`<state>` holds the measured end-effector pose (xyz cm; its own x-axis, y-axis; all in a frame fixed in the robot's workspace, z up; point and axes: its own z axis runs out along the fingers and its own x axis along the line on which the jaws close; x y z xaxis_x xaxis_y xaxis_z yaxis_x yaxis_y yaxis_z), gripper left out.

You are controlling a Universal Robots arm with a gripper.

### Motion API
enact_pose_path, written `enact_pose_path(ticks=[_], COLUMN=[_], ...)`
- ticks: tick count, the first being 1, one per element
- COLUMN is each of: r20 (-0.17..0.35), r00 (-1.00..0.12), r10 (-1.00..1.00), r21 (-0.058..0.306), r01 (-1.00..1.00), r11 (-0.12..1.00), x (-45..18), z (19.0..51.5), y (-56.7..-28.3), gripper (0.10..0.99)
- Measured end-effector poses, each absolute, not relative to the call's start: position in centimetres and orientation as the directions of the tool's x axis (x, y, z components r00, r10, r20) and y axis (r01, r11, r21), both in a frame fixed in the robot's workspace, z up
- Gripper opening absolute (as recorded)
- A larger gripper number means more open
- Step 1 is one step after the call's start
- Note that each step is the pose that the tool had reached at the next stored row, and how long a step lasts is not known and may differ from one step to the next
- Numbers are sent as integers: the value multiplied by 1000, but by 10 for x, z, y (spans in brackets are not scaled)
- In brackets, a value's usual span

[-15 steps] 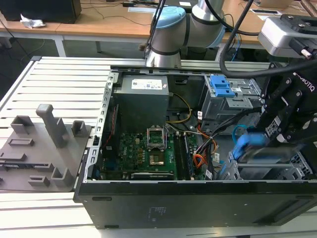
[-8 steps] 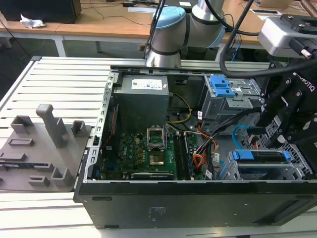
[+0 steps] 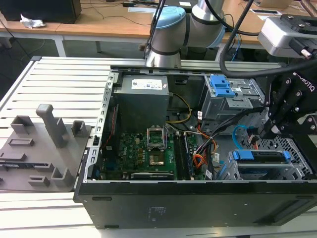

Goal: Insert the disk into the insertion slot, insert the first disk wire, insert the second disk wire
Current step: 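Insert the disk into the insertion slot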

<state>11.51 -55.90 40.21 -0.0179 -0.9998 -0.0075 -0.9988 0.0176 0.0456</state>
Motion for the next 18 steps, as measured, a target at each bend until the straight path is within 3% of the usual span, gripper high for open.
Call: enact_pose_path(ticks=[18], r20=[-1], r00=[-18], r10=[-1000], r21=[45], r01=[-999], r11=[18], x=[126], z=[384], y=[-558], gripper=[106])
